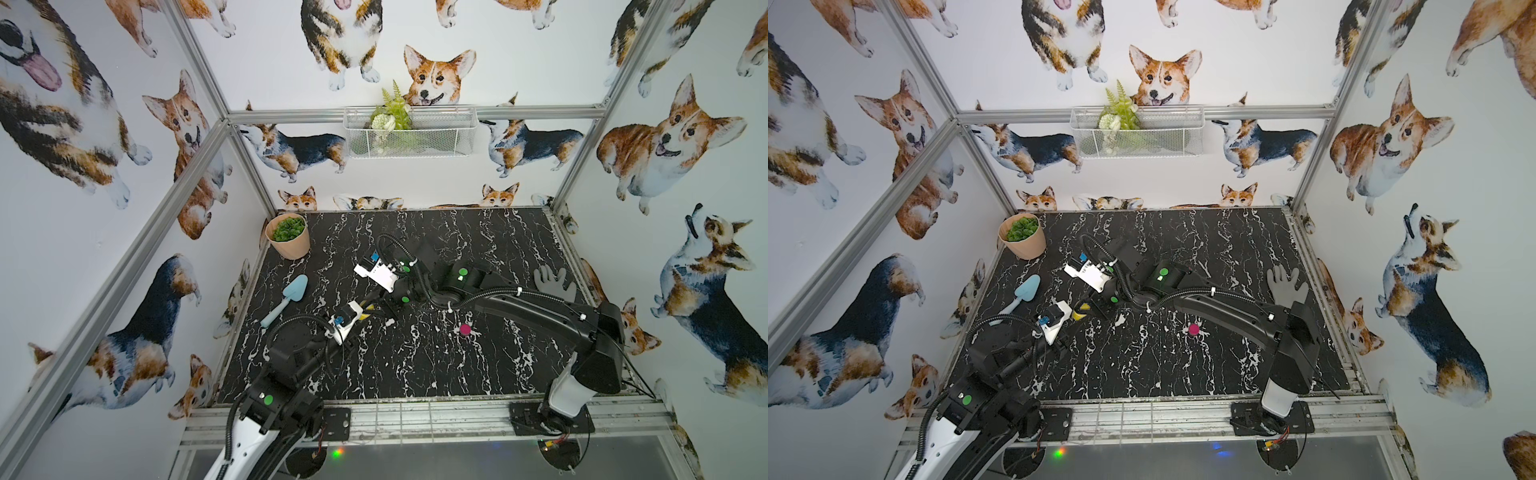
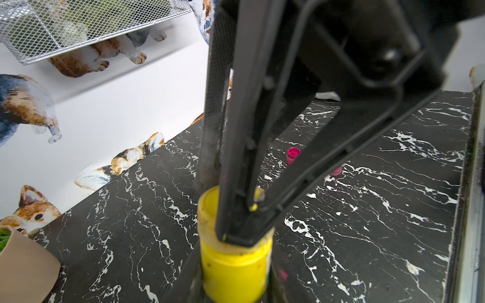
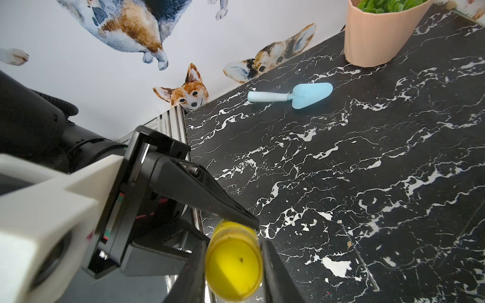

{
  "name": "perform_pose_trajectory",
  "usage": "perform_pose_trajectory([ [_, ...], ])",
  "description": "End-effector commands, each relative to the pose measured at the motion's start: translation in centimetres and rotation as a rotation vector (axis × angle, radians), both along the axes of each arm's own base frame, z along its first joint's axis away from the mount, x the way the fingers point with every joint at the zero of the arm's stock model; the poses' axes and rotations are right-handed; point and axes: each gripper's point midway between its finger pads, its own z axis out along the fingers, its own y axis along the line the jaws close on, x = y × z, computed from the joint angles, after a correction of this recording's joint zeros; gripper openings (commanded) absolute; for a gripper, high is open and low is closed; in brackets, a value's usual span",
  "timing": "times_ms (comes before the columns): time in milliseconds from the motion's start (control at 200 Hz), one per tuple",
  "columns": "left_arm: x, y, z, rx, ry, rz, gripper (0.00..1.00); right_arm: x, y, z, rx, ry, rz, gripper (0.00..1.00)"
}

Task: Close the paint jar lid
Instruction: Screw the lid onto the paint jar.

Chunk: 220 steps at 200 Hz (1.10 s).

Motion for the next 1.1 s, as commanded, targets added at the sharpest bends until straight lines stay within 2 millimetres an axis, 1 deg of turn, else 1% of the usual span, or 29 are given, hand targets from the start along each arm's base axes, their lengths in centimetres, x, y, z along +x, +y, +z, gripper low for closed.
perform_pose_trajectory([
  [0, 0.8, 0.7, 4.5, -0.070, -0.182, 0.059, 0.33, -1.6, 0.3, -1.2, -0.004, 0.113, 0.003, 0.29],
  [200, 1.5, 1.8, 4.7, -0.058, -0.199, 0.134, 0.33, -1.8, 2.0, -2.6, -0.024, 0.121, -0.089, 0.29],
  [285, 1.7, 2.4, 4.9, -0.054, -0.210, 0.169, 0.33, -1.4, 2.6, -3.5, -0.040, 0.141, -0.161, 0.29],
  [411, 2.0, 3.3, 5.1, -0.049, -0.225, 0.222, 0.33, -1.9, 3.6, -4.4, -0.026, 0.180, -0.210, 0.29],
  [551, 1.9, 3.7, 5.3, -0.052, -0.238, 0.242, 0.32, -2.3, 4.1, -5.2, -0.026, 0.186, -0.231, 0.30],
  [671, 1.9, 3.7, 5.3, -0.053, -0.235, 0.244, 0.32, -2.2, 4.0, -5.1, -0.005, 0.178, -0.236, 0.38],
  [831, 2.2, 3.6, 4.6, -0.037, -0.206, 0.241, 0.32, -2.1, 3.3, -3.9, 0.048, 0.136, -0.231, 0.49],
  [906, 2.3, 3.2, 4.2, -0.026, -0.184, 0.225, 0.32, -2.0, 2.5, -3.3, 0.060, 0.096, -0.232, 0.55],
  [961, 2.3, 2.9, 3.9, -0.022, -0.169, 0.209, 0.33, -2.1, 1.9, -2.5, 0.084, 0.069, -0.221, 0.62],
  [976, 2.4, 2.8, 3.8, -0.020, -0.165, 0.207, 0.33, -2.1, 1.8, -2.4, 0.087, 0.062, -0.219, 0.62],
  [991, 2.4, 2.8, 3.7, -0.017, -0.160, 0.206, 0.33, -2.1, 1.6, -2.3, 0.089, 0.055, -0.220, 0.67],
  [1031, 2.5, 2.6, 3.6, -0.015, -0.152, 0.201, 0.32, -2.2, 1.1, -1.9, 0.101, 0.035, -0.212, 0.72],
  [1096, 2.5, 2.5, 3.5, -0.016, -0.148, 0.194, 0.33, -2.3, 0.2, -1.5, 0.102, 0.006, -0.211, 0.77],
])
